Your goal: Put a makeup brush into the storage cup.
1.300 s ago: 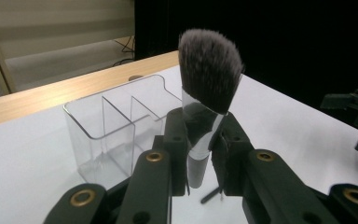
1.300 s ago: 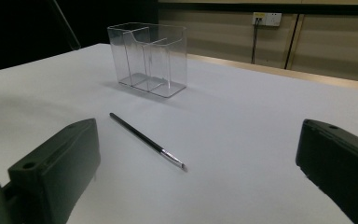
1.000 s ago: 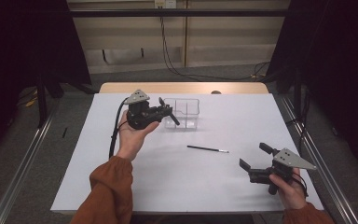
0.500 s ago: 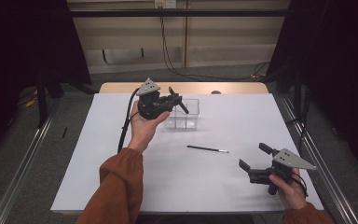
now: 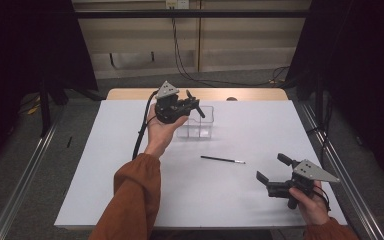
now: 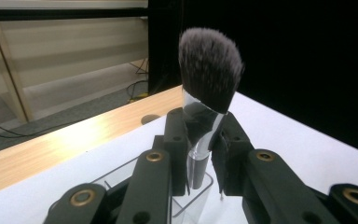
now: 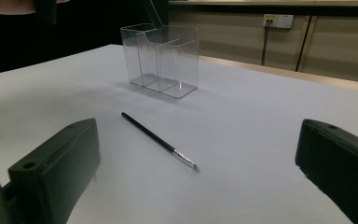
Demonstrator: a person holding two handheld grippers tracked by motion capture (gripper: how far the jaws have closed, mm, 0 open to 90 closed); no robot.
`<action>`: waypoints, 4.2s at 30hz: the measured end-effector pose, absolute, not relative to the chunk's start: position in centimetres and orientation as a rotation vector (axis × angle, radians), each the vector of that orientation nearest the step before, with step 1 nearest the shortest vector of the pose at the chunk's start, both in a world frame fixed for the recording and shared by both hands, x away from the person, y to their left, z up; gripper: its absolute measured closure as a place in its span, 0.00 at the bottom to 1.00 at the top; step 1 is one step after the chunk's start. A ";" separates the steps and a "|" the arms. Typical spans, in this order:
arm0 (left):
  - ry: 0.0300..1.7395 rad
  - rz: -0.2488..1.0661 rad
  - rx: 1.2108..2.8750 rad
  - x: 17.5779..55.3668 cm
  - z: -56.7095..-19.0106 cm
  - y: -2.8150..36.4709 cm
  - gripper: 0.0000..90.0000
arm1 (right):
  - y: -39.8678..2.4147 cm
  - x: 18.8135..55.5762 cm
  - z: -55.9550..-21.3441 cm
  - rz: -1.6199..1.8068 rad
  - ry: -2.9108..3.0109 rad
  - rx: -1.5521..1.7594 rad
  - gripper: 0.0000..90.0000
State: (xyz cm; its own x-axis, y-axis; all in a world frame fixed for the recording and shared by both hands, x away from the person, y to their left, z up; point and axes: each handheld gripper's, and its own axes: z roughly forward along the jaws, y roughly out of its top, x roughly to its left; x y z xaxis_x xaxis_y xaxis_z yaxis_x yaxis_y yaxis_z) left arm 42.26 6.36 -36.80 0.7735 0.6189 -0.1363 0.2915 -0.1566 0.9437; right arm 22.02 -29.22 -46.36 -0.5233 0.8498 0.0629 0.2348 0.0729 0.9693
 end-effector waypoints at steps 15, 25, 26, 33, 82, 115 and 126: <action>0.735 0.336 1.804 43.2 -38.0 5.7 0.86 | -29.1 22.0 -46.4 1.482 1.826 1.062 0.00; 0.743 0.324 1.846 43.8 -38.9 5.3 0.86 | -29.2 22.0 -46.4 1.488 1.823 1.061 0.00; 0.742 0.322 1.850 43.8 -39.0 5.2 0.86 | -29.2 22.0 -46.4 1.487 1.823 1.062 0.00; 0.747 0.309 1.863 43.8 -39.5 4.7 0.86 | -29.1 22.0 -46.4 1.485 1.829 1.059 0.00; 0.765 0.334 1.811 43.4 -40.7 5.4 0.32 | -29.1 22.1 -46.5 1.487 1.844 1.056 0.00; 0.783 0.458 1.745 38.9 -40.7 12.3 0.04 | -29.1 22.4 -46.6 1.481 1.834 1.079 0.00; 0.751 0.468 1.721 36.1 -41.1 14.9 0.04 | -29.1 22.3 -46.6 1.478 1.854 1.077 0.00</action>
State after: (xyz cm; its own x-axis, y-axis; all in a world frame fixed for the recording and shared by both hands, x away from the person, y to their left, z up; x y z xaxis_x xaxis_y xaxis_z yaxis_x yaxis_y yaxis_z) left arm 36.07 14.89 -41.14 0.7165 0.6940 -0.0706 0.2421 -0.1525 0.9582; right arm 22.33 -29.07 -46.60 -0.5409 0.8380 0.0719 0.2566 0.0830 0.9629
